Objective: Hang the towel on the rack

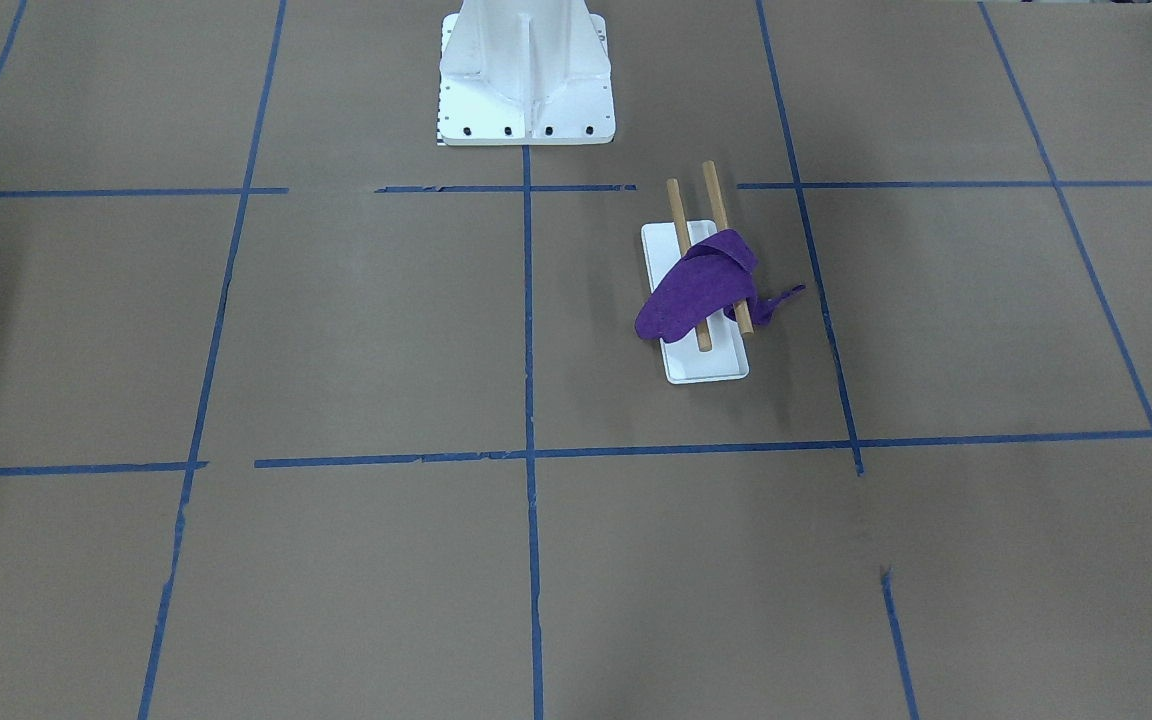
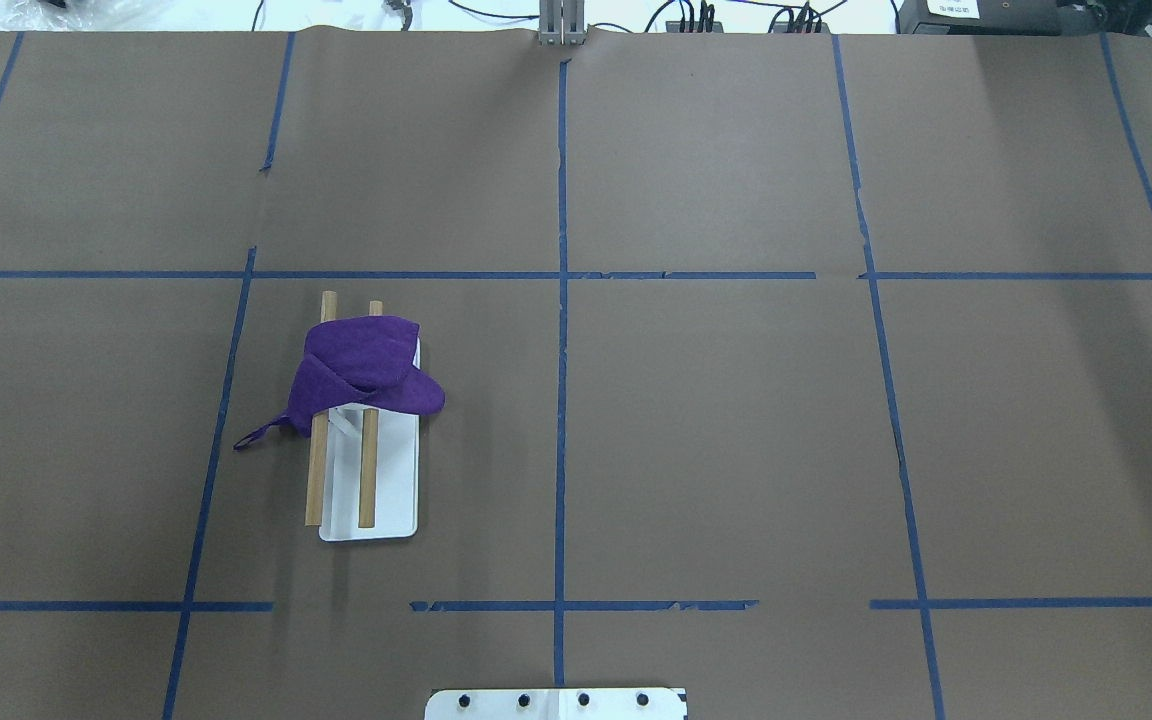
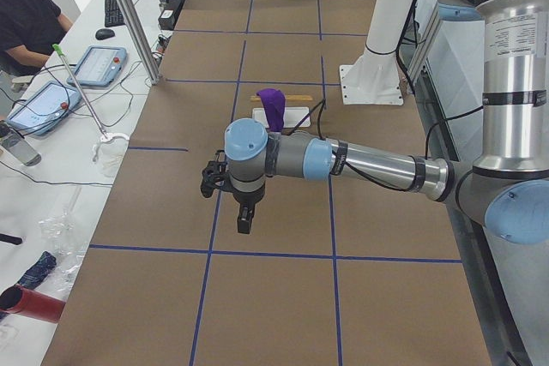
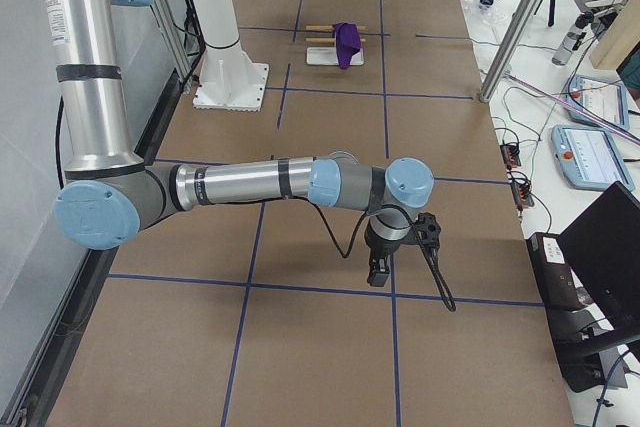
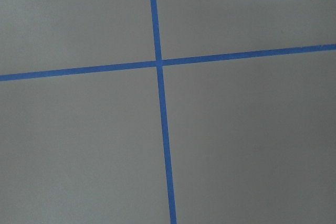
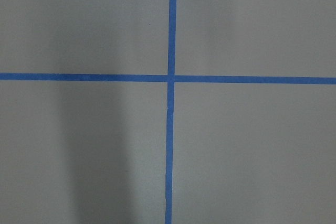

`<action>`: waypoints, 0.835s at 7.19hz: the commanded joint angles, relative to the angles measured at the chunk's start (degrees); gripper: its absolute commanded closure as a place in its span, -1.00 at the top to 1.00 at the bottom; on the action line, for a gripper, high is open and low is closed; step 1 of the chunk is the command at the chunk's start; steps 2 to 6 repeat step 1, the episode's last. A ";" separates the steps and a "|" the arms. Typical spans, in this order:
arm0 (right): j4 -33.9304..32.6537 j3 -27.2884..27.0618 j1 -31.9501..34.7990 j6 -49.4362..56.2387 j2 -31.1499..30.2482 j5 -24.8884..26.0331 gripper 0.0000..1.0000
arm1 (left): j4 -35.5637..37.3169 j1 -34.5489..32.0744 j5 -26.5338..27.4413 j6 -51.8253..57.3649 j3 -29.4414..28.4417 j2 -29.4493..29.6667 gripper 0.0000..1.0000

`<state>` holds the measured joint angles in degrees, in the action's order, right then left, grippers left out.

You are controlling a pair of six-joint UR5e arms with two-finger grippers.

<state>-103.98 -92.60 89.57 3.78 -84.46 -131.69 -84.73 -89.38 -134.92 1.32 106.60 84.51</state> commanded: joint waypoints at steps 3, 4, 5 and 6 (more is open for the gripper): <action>0.00 -0.04 -0.01 0.00 -0.18 0.03 1.00 | 0.18 0.00 0.00 0.00 1.06 -0.22 1.00; 0.00 -0.04 -0.01 0.00 -0.18 0.03 1.00 | 0.18 0.00 0.00 0.00 1.06 -0.22 1.00; 0.00 -0.04 -0.01 0.00 -0.18 0.03 1.00 | 0.18 0.00 0.00 0.00 1.06 -0.22 1.00; 0.00 -0.04 -0.01 0.00 -0.18 0.03 1.00 | 0.18 0.00 0.00 0.00 1.06 -0.22 1.00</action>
